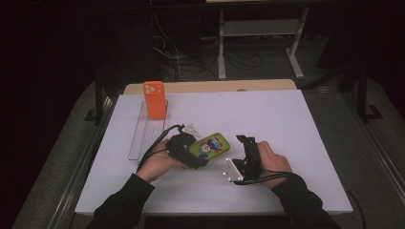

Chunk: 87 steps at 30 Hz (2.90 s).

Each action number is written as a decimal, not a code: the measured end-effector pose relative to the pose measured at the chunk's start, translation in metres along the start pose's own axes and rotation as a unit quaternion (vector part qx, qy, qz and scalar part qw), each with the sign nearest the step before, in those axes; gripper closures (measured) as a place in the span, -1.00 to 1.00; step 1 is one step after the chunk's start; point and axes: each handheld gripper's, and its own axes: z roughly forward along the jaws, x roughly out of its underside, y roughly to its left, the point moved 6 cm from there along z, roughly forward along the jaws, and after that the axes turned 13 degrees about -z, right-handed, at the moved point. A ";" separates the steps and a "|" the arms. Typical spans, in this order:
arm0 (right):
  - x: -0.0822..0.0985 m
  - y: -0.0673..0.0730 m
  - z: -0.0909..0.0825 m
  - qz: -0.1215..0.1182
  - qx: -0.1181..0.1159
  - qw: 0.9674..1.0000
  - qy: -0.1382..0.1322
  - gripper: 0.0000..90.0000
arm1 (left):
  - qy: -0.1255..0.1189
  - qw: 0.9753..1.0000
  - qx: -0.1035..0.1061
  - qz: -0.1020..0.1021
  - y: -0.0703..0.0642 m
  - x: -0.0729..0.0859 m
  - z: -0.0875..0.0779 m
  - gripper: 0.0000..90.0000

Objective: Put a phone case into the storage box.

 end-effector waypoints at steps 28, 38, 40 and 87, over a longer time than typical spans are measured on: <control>-0.036 -0.001 0.014 -0.105 0.080 0.991 -0.020 -0.45 | 0.008 1.000 0.007 0.017 0.000 -0.001 -0.005 -0.66; -0.038 0.005 0.015 -0.135 0.088 0.987 -0.021 0.11 | 0.009 1.000 0.006 0.023 -0.001 0.000 -0.005 -0.66; -0.039 0.005 0.014 -0.139 0.090 0.986 -0.023 0.17 | 0.010 1.000 0.006 0.023 -0.002 0.000 -0.005 -0.66; -0.008 -0.004 0.015 0.010 0.035 0.999 0.003 0.68 | -0.043 0.999 0.018 0.016 0.007 -0.004 -0.016 -1.00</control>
